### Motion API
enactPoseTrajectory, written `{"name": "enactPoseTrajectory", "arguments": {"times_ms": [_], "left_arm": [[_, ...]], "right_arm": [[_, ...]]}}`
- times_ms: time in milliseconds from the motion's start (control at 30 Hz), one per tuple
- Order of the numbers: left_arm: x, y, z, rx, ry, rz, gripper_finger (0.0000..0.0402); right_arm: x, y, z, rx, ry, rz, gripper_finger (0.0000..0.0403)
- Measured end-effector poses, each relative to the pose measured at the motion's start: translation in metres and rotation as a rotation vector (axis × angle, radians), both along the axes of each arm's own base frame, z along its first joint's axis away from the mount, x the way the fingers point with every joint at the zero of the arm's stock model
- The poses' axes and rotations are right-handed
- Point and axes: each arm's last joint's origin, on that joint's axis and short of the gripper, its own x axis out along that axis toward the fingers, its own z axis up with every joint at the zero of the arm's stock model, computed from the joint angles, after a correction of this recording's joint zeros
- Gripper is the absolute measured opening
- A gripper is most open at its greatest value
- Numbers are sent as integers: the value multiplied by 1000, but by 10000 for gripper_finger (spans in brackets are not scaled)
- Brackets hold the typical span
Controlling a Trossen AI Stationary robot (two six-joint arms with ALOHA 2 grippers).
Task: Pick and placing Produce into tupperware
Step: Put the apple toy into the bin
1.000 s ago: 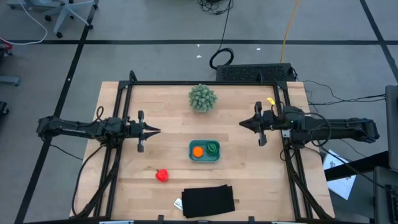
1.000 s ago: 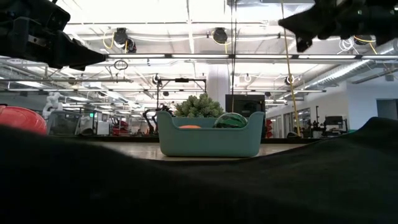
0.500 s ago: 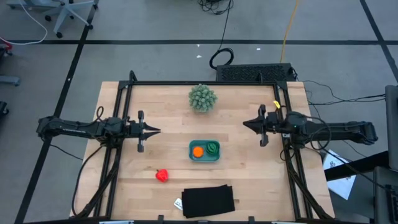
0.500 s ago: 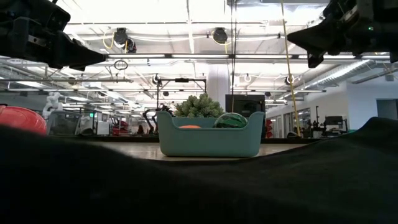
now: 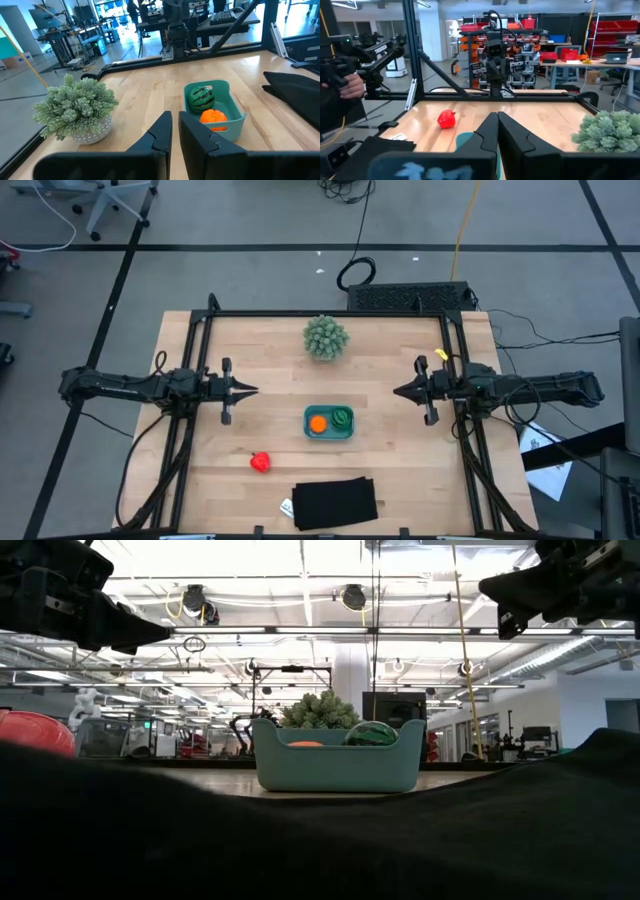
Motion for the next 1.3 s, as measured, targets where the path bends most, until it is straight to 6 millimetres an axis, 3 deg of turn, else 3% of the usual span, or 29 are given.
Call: {"name": "enactPoseTrajectory", "arguments": {"times_ms": [200,800,1067,1300], "left_arm": [[0,0,0,-3,0,0,37],[0,0,0,14,3,-2,37],[-1,-1,-8,42,86,-54,37],[0,-4,2,-20,62,-131,37]], "right_arm": [[0,4,-2,7,21,92,0],[0,4,-9,-15,88,90,0],[0,4,-9,-19,92,90,0],[0,4,-9,-19,92,89,0]]}}
